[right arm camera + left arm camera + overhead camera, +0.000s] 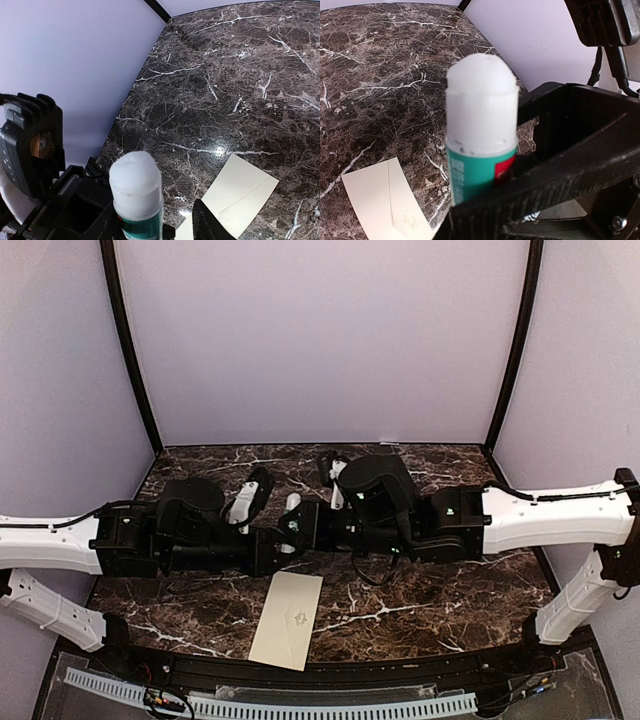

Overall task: Place the letter into the envelope and seal it
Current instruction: Screw the solid glue.

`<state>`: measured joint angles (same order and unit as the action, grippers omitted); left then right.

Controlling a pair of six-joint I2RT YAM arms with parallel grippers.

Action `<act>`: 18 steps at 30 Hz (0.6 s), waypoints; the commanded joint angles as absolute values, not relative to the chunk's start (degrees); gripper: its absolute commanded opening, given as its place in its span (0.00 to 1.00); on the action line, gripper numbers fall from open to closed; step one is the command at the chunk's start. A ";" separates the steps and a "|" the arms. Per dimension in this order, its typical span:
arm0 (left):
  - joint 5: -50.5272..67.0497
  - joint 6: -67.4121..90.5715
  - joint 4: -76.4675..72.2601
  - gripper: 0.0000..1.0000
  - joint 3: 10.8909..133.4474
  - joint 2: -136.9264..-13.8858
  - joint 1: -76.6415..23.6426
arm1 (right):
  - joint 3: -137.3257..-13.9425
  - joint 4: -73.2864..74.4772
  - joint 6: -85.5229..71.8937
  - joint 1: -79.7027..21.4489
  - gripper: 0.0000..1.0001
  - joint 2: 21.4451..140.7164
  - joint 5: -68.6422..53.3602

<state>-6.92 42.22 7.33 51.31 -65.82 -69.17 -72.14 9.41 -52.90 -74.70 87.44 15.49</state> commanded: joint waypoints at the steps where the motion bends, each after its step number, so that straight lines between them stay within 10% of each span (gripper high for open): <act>1: -6.37 42.08 5.72 0.00 51.85 -66.42 -69.08 | -74.24 9.01 -52.47 -75.04 0.44 88.69 15.33; 11: -3.91 41.41 4.58 0.00 51.51 -66.46 -69.08 | -72.82 7.19 -52.67 -74.16 0.01 87.95 14.44; 18: 6.54 41.26 -2.25 0.00 49.32 -64.49 -69.00 | -63.49 -6.25 -50.25 -71.40 0.00 80.74 4.36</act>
